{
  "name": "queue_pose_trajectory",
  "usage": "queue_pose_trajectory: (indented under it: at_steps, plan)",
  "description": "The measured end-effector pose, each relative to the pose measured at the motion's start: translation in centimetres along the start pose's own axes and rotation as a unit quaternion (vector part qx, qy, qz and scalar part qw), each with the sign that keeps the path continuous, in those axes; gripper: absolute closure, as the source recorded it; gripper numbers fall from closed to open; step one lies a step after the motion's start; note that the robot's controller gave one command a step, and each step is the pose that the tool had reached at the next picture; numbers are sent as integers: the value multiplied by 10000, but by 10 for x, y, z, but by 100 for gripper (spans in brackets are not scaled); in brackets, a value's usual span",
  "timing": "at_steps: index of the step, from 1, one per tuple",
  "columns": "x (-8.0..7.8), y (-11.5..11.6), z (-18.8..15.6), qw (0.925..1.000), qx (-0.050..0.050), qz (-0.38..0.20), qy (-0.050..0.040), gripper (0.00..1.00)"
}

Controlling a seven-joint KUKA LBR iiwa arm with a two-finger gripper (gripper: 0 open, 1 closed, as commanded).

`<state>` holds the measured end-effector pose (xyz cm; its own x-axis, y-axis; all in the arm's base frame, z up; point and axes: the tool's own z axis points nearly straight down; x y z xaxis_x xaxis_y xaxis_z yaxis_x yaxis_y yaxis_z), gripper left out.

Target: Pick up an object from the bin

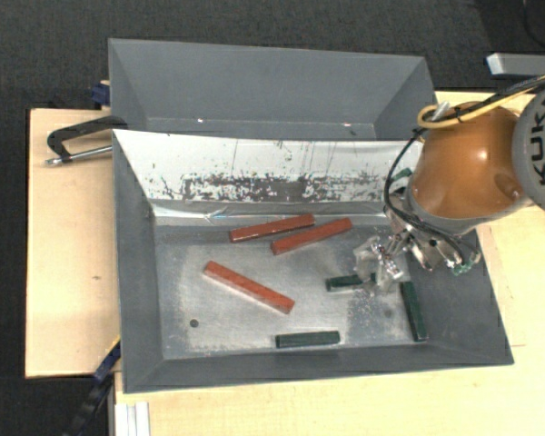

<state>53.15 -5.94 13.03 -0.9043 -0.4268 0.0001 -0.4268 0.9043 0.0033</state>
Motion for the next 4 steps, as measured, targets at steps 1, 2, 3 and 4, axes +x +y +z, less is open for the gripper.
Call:
queue_pose_trajectory:
  at_steps: [1, 2, 3, 4]
  plan:
    - [-11, -2, 63, 9989, -2, -468, 6, 0]
    - [-12, -2, 60, 9989, 12, -468, -13, 100]
    - [-12, -2, 60, 9989, 11, -467, -13, 100]
    - [-35, -3, -62, 9987, 24, -504, -31, 100]
